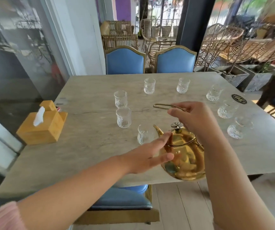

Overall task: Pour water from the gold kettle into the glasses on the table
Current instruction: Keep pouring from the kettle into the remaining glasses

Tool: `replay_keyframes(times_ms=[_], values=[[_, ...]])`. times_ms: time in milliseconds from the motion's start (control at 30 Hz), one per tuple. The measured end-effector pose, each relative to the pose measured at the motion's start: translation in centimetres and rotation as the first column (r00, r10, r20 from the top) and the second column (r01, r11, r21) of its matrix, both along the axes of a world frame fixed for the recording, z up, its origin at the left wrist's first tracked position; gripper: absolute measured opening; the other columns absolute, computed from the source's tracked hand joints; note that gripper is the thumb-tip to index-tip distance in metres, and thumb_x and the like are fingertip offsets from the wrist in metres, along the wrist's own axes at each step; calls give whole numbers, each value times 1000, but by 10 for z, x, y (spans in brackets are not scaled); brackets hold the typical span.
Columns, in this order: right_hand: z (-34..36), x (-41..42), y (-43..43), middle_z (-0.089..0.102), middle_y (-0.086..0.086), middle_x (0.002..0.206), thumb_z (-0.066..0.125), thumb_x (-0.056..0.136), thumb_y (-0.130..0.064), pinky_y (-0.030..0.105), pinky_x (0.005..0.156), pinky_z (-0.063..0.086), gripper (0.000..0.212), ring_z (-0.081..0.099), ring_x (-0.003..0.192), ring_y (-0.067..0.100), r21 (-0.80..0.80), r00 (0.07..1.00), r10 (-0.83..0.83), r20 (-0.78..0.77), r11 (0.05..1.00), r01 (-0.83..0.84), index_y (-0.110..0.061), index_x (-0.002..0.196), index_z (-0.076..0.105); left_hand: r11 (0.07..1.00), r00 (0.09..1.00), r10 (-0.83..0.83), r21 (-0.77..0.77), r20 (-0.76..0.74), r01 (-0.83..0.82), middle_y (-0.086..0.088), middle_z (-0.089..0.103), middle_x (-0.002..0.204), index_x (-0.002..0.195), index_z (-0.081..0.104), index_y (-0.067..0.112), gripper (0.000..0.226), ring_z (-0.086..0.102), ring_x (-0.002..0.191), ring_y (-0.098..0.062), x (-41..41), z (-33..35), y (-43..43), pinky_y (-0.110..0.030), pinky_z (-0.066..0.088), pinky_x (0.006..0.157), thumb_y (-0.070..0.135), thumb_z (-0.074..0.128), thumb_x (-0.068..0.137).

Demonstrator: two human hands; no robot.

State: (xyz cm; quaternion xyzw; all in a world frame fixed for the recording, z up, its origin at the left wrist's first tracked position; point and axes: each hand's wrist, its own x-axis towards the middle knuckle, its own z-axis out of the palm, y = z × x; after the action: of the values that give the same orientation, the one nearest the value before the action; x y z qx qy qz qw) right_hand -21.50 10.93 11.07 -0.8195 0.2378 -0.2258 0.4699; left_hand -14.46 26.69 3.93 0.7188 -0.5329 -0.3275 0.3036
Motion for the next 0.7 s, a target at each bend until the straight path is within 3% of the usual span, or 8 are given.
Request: replay_keyframes(times_ms=[100, 167, 267, 333, 400, 533, 700], values=[[4, 15, 10, 52, -18, 65, 72, 80, -30, 15, 54, 34, 34, 44, 54, -5, -42, 999, -3, -49, 999, 1, -18, 111, 72, 999, 1000, -18, -26, -3, 18, 27, -4, 149, 147, -8, 39, 74, 4, 140, 7, 10, -3, 5, -18, 7, 113, 59, 32, 89], [8, 25, 14, 53, -15, 62, 72, 80, -27, 15, 51, 34, 31, 44, 52, -2, -60, 997, 2, -82, 998, -7, -18, 109, 73, 997, 999, -21, -69, -44, 17, 34, -1, 147, 139, -7, 55, 63, 8, 140, 7, 13, -6, 6, -15, 10, 112, 59, 32, 90], [12, 38, 18, 53, -8, 56, 72, 80, -24, 13, 43, 34, 29, 42, 46, 5, -88, 990, 20, -143, 996, -32, -16, 107, 74, 994, 993, 9, -108, -120, -22, 53, 1, 134, 119, -6, 77, 52, 6, 132, 23, 15, -8, 7, -4, 9, 106, 68, 31, 85], [14, 46, 18, 52, -9, 57, 72, 80, -24, 14, 43, 33, 30, 43, 44, 2, -104, 983, 28, -181, 993, -47, -14, 109, 73, 991, 989, 26, -123, -148, -45, 50, 0, 137, 121, -6, 76, 54, 5, 134, 21, 16, -10, 6, -9, 8, 109, 75, 29, 81], [16, 53, 18, 50, -13, 57, 73, 80, -23, 16, 47, 32, 29, 42, 42, -1, -114, 977, 33, -209, 992, -58, -12, 107, 74, 990, 988, 41, -130, -148, -60, 46, 0, 139, 120, -8, 78, 54, 6, 138, 10, 18, -14, 4, -20, 8, 114, 79, 27, 78], [19, 64, 19, 48, -2, 53, 72, 80, -18, 21, 46, 33, 20, 37, 45, 10, -122, 963, 63, -262, 988, -98, -4, 93, 76, 988, 985, 51, -134, -165, -74, 33, -3, 148, 120, -10, 78, 56, 2, 143, 0, 22, -21, 1, -35, 5, 120, 82, 26, 77], [22, 73, 19, 51, -3, 53, 73, 79, -18, 16, 42, 36, 17, 40, 45, 9, -129, 945, 87, -315, 983, -134, -11, 94, 76, 990, 976, 77, -99, -203, -99, 25, -5, 155, 136, -12, 57, 73, -3, 143, 0, 23, -21, -2, -34, 3, 119, 80, 25, 78]])
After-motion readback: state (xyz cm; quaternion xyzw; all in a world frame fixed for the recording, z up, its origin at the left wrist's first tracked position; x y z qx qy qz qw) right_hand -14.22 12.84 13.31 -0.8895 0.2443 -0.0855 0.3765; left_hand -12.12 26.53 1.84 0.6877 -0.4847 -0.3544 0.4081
